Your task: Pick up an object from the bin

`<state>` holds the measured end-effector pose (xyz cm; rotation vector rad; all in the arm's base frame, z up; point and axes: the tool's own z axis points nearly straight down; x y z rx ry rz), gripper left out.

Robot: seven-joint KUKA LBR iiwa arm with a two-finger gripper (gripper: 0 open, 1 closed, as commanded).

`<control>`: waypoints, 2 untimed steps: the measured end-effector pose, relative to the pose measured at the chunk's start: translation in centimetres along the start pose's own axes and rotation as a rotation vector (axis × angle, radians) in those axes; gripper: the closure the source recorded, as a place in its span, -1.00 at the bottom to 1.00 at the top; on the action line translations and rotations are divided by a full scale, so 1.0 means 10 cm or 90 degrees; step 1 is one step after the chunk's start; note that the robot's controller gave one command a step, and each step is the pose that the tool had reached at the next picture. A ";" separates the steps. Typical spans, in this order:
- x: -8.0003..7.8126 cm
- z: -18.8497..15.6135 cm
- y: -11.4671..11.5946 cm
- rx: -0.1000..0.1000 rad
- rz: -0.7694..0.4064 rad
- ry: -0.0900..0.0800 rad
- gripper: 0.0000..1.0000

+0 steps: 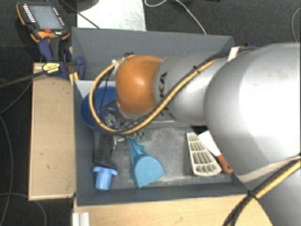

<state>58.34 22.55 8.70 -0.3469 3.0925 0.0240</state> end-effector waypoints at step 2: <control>0.33 -0.21 -0.06 -0.002 -0.275 -0.008 1.00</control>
Offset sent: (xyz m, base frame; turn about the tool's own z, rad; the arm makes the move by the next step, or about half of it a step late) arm 0.0000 0.0000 0.0000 0.0000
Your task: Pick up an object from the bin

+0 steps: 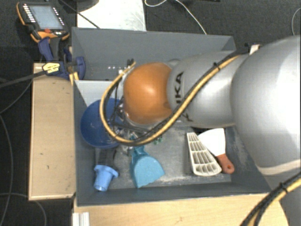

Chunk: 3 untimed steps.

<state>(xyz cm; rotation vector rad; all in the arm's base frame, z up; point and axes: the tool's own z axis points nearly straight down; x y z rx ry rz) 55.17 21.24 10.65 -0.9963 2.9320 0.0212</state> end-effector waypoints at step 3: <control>-0.23 0.01 -0.09 0.003 -0.048 -0.009 1.00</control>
Offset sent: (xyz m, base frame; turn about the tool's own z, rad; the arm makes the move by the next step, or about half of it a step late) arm 0.0246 -0.0122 -0.0292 -0.0772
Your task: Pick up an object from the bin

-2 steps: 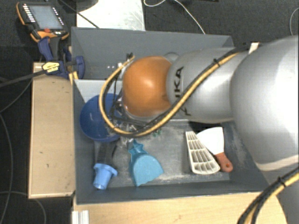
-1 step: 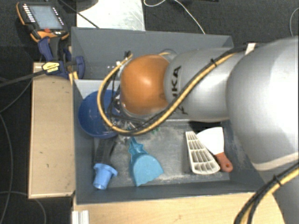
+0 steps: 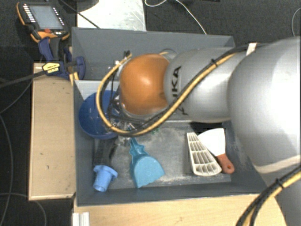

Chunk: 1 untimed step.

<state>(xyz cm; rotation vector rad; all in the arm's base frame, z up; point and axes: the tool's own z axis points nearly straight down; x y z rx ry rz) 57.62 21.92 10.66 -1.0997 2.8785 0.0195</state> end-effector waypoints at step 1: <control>0.03 0.03 -0.02 0.005 -0.014 -0.010 1.00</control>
Offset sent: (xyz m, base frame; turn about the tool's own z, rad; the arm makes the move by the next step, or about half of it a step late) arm 0.0147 -0.0114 -0.0323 -0.0573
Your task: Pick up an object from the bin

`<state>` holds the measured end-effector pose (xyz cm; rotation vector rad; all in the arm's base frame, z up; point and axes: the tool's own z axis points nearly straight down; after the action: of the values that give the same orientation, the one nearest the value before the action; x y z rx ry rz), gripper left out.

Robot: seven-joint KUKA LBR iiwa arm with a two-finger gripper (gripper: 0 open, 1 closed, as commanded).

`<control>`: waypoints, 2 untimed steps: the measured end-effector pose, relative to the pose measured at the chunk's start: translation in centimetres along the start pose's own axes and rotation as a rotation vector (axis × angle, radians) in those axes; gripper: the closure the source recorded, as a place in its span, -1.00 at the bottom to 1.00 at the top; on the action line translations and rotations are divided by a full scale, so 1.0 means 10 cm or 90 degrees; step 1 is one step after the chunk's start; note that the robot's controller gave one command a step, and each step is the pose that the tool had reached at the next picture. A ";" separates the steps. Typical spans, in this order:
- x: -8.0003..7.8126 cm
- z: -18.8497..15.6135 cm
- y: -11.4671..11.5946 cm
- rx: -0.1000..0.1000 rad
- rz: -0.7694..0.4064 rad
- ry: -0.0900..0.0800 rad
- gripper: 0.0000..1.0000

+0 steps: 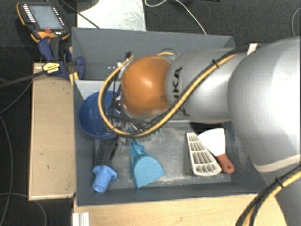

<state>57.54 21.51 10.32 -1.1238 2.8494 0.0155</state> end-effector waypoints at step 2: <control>-0.01 0.03 -0.04 0.006 -0.011 -0.013 1.00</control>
Offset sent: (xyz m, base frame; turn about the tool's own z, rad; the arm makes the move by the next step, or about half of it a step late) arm 0.0087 -0.0044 -0.0238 -0.0204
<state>57.95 21.32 10.06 -1.1391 2.8193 0.0128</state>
